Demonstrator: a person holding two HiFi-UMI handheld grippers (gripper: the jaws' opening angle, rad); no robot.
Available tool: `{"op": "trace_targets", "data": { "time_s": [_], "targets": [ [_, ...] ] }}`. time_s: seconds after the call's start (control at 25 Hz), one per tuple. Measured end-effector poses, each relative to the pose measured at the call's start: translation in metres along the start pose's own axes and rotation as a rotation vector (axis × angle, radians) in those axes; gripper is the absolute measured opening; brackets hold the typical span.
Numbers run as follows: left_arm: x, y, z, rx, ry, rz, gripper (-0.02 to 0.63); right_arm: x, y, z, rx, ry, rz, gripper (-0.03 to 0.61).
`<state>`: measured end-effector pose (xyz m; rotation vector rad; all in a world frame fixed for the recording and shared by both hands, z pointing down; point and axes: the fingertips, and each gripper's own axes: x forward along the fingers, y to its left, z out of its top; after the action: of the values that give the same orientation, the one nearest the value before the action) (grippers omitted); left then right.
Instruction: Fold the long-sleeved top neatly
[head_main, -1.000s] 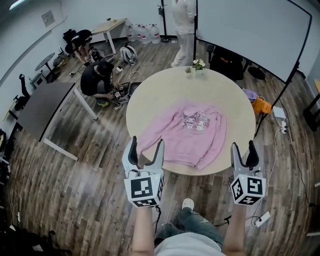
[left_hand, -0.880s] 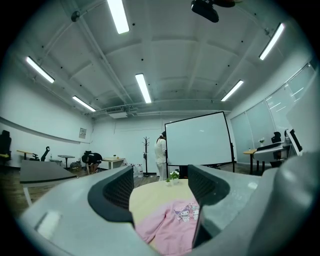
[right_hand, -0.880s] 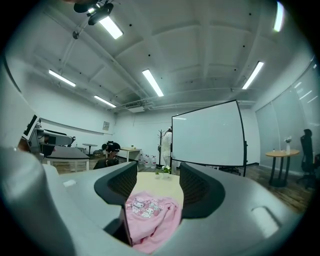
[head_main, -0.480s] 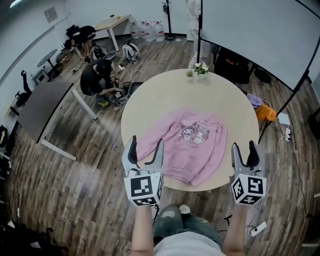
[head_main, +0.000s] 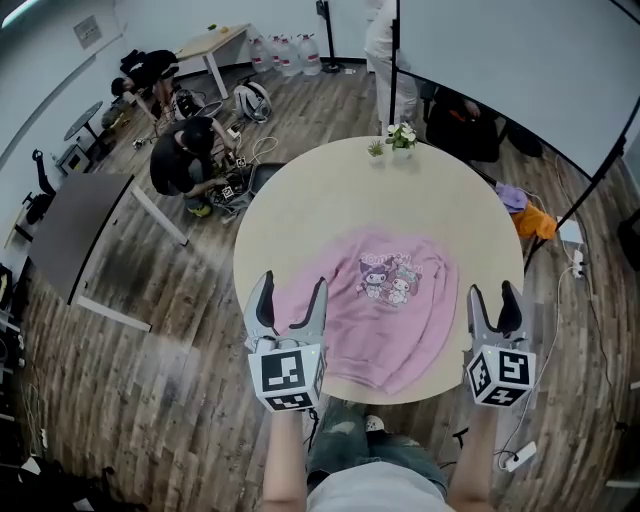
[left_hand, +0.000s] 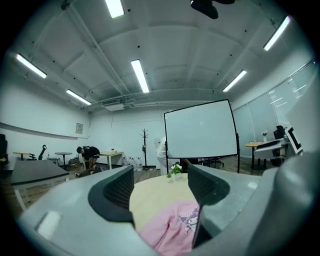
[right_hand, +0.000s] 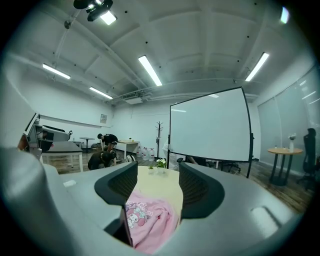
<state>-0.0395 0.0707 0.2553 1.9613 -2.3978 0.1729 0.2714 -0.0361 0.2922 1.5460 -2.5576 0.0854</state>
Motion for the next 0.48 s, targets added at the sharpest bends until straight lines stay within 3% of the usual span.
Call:
{"op": "trace_targets", "data": {
  "time_s": [0.48],
  "targets": [
    [0.107,0.024,-0.018,0.022,0.06,-0.102,0.328,0.08,-0.003,-0.012,-0.007,0.081,-0.082,0.273]
  ]
}}
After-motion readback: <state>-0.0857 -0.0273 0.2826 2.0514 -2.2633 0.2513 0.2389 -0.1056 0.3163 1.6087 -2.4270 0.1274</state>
